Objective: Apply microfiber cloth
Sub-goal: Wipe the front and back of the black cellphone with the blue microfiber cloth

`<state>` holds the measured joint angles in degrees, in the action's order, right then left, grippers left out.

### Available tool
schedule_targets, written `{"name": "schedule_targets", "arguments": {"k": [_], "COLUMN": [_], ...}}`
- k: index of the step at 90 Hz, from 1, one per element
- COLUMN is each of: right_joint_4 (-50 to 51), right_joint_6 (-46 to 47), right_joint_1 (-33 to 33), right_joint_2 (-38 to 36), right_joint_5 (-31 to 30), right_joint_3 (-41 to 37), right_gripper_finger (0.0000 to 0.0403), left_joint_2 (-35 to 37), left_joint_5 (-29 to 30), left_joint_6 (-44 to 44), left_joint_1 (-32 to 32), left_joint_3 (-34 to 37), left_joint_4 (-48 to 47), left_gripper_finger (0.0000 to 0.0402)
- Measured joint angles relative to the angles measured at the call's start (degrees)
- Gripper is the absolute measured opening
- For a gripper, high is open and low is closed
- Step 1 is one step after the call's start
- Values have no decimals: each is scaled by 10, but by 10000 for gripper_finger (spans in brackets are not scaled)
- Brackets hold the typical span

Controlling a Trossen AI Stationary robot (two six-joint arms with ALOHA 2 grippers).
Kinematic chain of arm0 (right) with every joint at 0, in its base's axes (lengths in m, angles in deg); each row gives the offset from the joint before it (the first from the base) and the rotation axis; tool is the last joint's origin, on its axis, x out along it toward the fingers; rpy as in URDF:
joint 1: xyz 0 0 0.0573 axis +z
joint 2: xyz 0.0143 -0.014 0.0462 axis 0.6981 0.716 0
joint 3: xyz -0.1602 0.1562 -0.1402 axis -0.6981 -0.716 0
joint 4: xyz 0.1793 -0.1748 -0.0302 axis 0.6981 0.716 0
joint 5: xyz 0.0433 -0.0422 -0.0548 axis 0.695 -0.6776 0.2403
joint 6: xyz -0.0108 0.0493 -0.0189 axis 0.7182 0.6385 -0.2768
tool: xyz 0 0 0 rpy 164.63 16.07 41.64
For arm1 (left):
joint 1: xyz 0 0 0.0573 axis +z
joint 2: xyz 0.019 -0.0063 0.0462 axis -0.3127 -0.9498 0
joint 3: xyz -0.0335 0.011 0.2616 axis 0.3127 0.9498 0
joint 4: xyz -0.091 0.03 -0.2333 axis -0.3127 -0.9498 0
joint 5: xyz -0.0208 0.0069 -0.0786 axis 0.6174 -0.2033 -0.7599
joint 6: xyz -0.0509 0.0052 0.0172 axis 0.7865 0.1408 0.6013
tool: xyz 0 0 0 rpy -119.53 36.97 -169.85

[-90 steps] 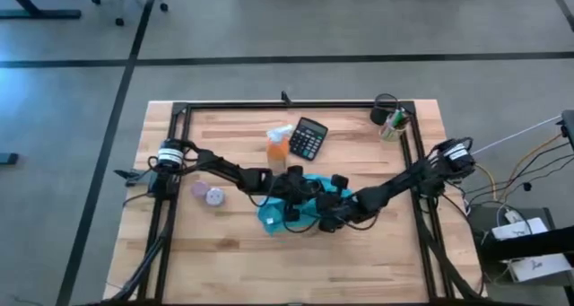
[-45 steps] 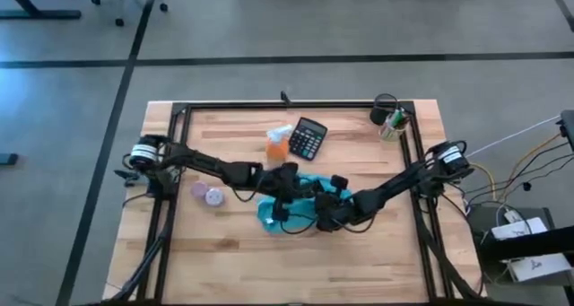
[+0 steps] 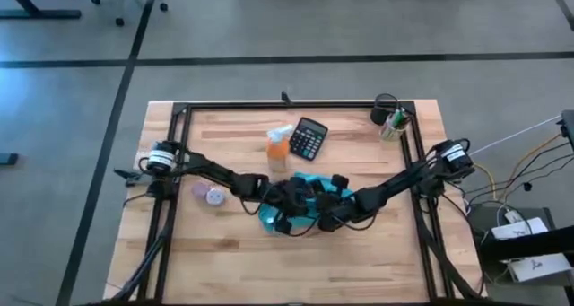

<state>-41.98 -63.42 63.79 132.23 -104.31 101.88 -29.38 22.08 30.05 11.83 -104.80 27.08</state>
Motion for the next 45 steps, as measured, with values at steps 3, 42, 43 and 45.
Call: {"name": "schedule_targets", "arguments": {"k": [3, 42, 43, 45], "right_joint_4": [3, 46, 46, 45], "right_joint_6": [0, 17, 19, 23], "right_joint_1": [0, 1, 1, 1], "right_joint_2": [-5, -74, -75, -78], "right_joint_5": [0, -4, -5, -7], "right_joint_3": [0, 1, 1, 1], "right_gripper_finger": [0, 49, 51, 55], "left_joint_2": [0, -17, -17, -17], "left_joint_5": [16, 52, 52, 51], "left_joint_6": [-5, -16, -16, -16], "left_joint_1": [5, 56, 56, 56], "left_joint_3": [0, 0, 0, 0], "left_joint_4": [4, 8, 8, 8], "left_gripper_finger": [0, 0, 0, 0]}}
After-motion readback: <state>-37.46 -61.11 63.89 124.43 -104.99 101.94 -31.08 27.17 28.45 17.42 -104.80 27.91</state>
